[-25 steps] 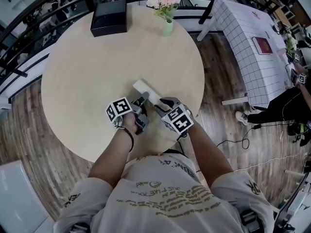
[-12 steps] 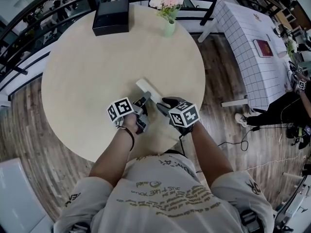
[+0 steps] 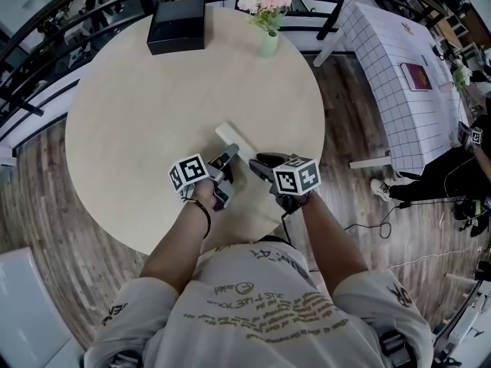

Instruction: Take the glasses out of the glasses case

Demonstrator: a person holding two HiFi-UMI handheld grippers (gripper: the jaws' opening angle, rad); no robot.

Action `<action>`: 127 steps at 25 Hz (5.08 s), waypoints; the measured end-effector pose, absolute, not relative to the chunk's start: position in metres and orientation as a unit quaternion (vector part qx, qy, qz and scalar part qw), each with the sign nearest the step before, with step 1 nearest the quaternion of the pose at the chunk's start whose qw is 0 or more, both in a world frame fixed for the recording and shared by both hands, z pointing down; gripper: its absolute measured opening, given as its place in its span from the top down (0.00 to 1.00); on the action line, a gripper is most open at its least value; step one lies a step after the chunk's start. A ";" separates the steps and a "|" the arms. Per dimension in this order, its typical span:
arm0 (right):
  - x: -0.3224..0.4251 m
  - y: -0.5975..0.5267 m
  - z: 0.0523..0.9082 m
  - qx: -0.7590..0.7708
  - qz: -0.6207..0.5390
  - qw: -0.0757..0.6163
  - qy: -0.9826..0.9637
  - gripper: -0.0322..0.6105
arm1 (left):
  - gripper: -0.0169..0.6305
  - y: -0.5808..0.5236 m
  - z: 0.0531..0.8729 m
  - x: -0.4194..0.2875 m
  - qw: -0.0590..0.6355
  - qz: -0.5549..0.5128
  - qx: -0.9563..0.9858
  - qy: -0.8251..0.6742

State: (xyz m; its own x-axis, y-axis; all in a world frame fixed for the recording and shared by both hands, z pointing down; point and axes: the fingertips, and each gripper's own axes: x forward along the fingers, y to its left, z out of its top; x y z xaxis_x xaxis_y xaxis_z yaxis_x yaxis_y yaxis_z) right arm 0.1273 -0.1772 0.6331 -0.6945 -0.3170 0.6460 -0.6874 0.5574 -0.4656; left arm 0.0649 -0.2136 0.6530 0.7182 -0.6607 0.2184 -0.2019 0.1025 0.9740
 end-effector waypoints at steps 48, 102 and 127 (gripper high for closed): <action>0.166 -0.174 0.634 0.350 0.491 0.130 -0.787 0.84 | 0.74 -0.178 0.657 0.066 0.663 -0.191 0.651 -0.316; 0.159 -0.199 0.632 0.439 0.332 0.199 -0.811 0.91 | 0.77 -0.249 0.655 0.114 0.642 0.059 0.670 -0.367; 0.168 -0.202 0.637 0.446 0.357 0.194 -0.798 0.91 | 0.93 -0.251 0.645 0.101 0.684 -0.047 0.641 -0.345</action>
